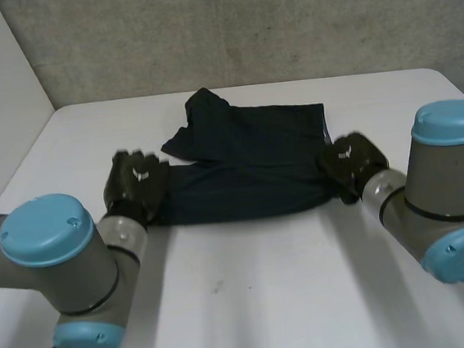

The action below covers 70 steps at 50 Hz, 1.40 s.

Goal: Fold the shorts.

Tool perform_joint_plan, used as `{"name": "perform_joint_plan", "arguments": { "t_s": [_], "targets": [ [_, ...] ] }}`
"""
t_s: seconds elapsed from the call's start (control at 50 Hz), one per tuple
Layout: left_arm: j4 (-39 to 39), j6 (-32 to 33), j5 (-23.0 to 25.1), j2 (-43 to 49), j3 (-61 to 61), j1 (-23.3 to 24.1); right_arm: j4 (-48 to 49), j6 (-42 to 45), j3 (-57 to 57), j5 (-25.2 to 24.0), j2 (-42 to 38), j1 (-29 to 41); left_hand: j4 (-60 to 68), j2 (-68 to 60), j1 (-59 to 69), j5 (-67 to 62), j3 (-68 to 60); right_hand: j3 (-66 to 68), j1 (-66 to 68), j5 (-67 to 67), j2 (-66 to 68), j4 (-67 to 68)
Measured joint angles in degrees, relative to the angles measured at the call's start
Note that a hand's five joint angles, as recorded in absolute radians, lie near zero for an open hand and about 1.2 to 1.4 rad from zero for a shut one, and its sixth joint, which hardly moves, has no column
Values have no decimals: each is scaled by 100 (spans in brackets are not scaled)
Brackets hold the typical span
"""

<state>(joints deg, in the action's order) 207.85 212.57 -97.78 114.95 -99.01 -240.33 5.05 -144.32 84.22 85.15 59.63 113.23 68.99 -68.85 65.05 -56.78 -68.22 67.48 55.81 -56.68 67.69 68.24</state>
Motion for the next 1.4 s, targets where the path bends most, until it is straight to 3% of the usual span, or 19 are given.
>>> {"name": "perform_joint_plan", "arguments": {
  "t_s": [0.24,0.26,0.4,0.56,0.64,0.72,0.76,0.86,0.98,1.06,1.18,1.22,1.24,1.26,1.28,1.3,1.32,1.34,1.4],
  "targets": [
    [-3308,72,-321,-1371,-665,255,-2795,1447,948,-12,1005,-22,0,0,0,0,0,0,0,0,0,0],
    [-3859,87,-311,-1669,-772,349,-3416,1769,1203,-23,1342,-36,0,0,0,0,0,0,0,0,0,0],
    [-4657,108,-193,-2352,-911,677,-4145,2276,1616,-200,2147,-56,0,0,0,0,0,0,0,0,0,0],
    [-3867,107,-139,-2173,-487,753,-3844,2151,1416,-465,2242,-60,0,0,0,-54,0,0,0,0,0,0],
    [-2506,150,-134,-1453,192,679,-3244,1752,971,-389,1891,-58,0,0,0,-54,0,0,0,0,0,0],
    [-1734,239,-124,-906,660,598,-2676,1487,562,-54,1470,-51,0,0,0,-54,0,0,0,0,0,0],
    [-852,453,-101,-133,1328,503,-2113,1362,200,373,1098,-32,0,0,0,-54,-1,0,0,0,0,0],
    [94,984,-9,1185,2633,441,-1086,1338,-351,868,456,-8,1,0,0,-54,0,0,0,0,0,0],
    [588,1418,242,2862,4433,387,-55,1478,-969,1043,-392,-1,1,0,0,-54,-1,0,0,0,0,0],
    [636,1412,371,3252,4841,377,252,1620,-1229,1079,-749,-4,1,0,0,-54,-1,0,0,0,0,0],
    [949,864,991,3940,5333,399,784,2038,-1860,1311,-1509,-40,2,0,0,-54,-1,0,0,0,0,0],
    [1071,734,1053,3999,5321,398,1046,2089,-1978,1372,-1645,-53,-985,1095,-970,855,956,-2324,-2136,2135,-2376,-2373],
    [1104,705,1058,4009,5314,398,1108,2085,-1986,1379,-1654,-58,-1947,1942,-2043,1801,1895,-2324,-2136,2135,-2376,-2373],
    [1202,629,1029,4027,5284,400,1237,2061,-1985,1381,-1650,-75,-3387,3489,-3681,3236,3298,-4138,-3680,3854,-4231,-4083],
    [1259,590,980,4025,5254,401,1300,2033,-1974,1378,-1627,-89,-3752,3737,-4061,3605,3656,-4607,-4042,4451,-4778,-4674],
    [1310,555,910,4012,5217,402,1336,2005,-1959,1374,-1597,-102,-3752,3737,-4061,3605,3656,-5201,-4319,5010,-5246,-5236],
    [1362,519,811,3979,5160,401,1418,1882,-1885,1356,-1458,-151,-5279,5237,-5272,5030,5139,-5460,-4403,5248,-5459,-5458],
    [1402,484,698,3908,5079,401,1457,1759,-1807,1336,-1316,-194,-5663,5622,-5392,5385,5534,-5501,-4403,5264,-5472,-5461],
    [1476,367,372,3460,4660,400,1479,1190,-1443,1231,-685,-349,-5718,5714,-5392,5417,5591,-5513,-4403,5267,-5473,-5461]
  ]
}}
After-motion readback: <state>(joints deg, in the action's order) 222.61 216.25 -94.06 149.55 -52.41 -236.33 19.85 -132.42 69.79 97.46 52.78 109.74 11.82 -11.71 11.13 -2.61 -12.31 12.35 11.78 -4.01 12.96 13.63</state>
